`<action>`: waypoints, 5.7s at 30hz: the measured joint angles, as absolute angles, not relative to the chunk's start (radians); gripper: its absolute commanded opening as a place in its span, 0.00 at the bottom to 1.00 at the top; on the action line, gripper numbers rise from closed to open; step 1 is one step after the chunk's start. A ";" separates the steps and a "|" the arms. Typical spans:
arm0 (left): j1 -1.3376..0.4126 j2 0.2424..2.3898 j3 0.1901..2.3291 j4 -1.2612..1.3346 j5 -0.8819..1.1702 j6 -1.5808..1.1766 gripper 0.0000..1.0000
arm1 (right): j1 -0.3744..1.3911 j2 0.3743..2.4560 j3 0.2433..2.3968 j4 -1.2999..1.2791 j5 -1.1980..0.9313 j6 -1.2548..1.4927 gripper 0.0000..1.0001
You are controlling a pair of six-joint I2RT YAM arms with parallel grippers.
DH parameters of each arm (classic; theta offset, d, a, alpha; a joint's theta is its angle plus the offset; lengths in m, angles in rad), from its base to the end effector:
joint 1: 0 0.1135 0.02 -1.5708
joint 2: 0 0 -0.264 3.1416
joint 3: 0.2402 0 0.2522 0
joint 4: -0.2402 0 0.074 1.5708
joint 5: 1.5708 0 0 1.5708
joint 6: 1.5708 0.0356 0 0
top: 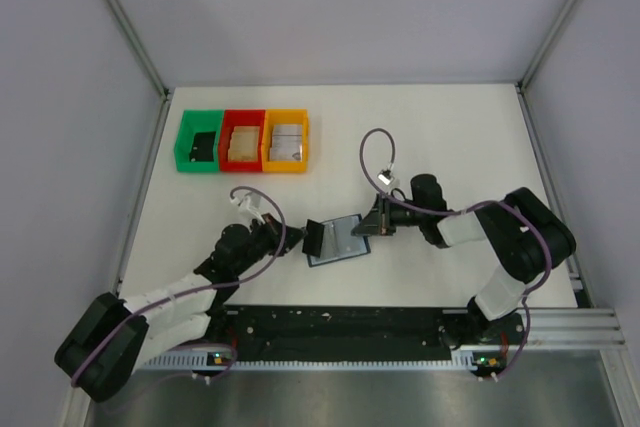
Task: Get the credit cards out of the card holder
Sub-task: Remove the credit card from the card holder, then place the credit card in the storage box.
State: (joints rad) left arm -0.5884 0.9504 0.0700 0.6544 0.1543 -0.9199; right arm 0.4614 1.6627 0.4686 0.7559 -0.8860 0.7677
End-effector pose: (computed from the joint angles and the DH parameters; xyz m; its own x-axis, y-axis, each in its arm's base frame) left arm 0.1427 -0.1018 0.1532 -0.6484 -0.5124 -0.5631 0.2595 0.5466 -0.7962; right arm 0.2362 0.1482 0.1297 -0.9051 0.0406 -0.4233 -0.3906 0.3140 0.8653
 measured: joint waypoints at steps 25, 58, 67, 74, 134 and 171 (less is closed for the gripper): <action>-0.588 1.070 0.100 0.611 0.149 -1.020 0.00 | 0.815 1.285 0.603 0.113 -0.242 0.183 0.83; -0.589 0.946 0.136 0.492 0.161 -1.177 0.00 | 1.406 1.715 0.662 0.621 0.756 -0.461 0.19; -0.587 0.917 0.142 0.491 0.149 -1.179 0.36 | 1.417 1.716 0.662 0.681 0.819 -0.515 0.00; -0.588 0.757 0.223 0.355 0.110 -0.994 0.73 | 1.357 1.434 0.645 0.513 0.676 -0.368 0.00; -0.624 0.970 0.204 1.229 0.533 -0.870 0.53 | 0.854 0.981 0.353 0.955 -0.299 0.622 0.00; -0.601 0.912 0.794 -0.201 0.773 -0.077 0.00 | 0.783 0.925 0.758 -0.091 -0.582 0.152 0.66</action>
